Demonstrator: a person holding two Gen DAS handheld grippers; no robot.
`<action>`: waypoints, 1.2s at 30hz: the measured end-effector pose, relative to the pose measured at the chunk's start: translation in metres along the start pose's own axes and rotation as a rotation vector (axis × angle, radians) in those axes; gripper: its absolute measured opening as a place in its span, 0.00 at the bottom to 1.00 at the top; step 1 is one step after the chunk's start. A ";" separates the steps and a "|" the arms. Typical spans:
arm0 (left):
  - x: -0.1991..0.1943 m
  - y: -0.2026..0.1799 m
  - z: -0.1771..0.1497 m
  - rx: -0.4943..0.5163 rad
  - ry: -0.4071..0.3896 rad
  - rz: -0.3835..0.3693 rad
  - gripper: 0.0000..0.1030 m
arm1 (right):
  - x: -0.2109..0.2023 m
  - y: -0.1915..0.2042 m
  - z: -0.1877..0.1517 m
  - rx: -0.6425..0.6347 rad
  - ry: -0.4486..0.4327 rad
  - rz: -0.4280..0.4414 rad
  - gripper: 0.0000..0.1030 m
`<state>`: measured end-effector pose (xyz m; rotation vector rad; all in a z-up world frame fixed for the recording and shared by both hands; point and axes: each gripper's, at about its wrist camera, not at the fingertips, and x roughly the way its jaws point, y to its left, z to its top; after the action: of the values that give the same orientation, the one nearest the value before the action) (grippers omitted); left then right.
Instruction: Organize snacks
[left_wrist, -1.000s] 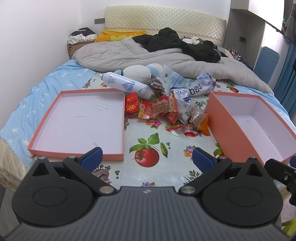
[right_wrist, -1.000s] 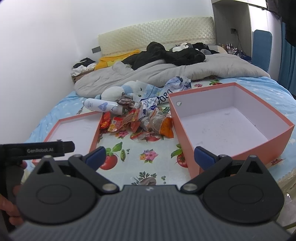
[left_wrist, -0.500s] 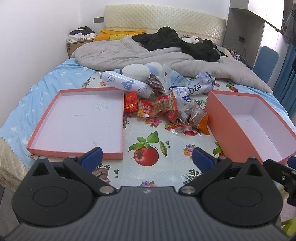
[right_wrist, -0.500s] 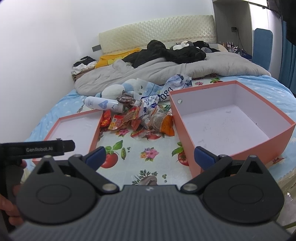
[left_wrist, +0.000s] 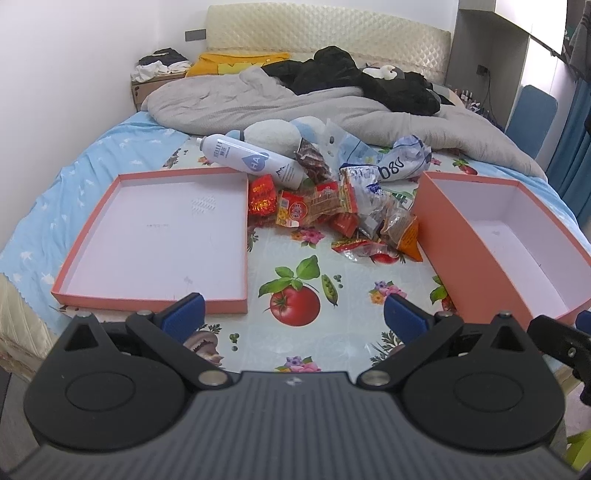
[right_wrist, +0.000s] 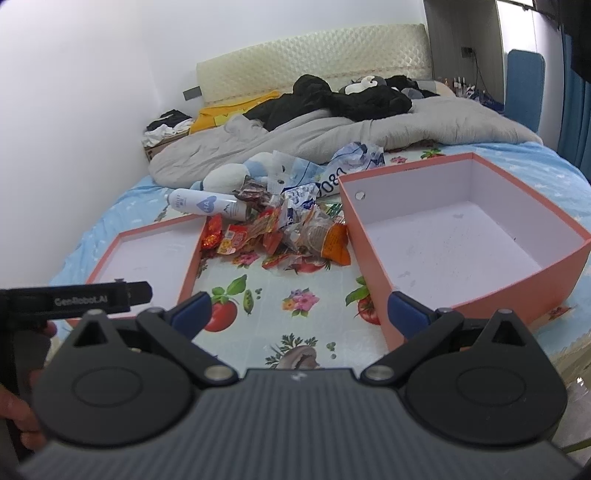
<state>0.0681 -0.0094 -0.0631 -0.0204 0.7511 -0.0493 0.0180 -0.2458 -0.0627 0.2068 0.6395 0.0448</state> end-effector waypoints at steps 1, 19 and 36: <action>0.002 0.000 0.000 0.004 0.002 0.002 1.00 | 0.002 0.000 -0.001 0.002 0.001 0.002 1.00; 0.053 0.017 0.011 -0.013 0.038 -0.108 1.00 | 0.036 -0.005 -0.012 0.060 -0.013 0.011 1.00; 0.135 0.046 0.043 -0.049 0.083 -0.153 1.00 | 0.105 0.043 -0.009 -0.109 0.006 0.072 0.85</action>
<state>0.1977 0.0291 -0.1251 -0.1230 0.8323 -0.1781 0.0981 -0.1908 -0.1230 0.1245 0.6339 0.1487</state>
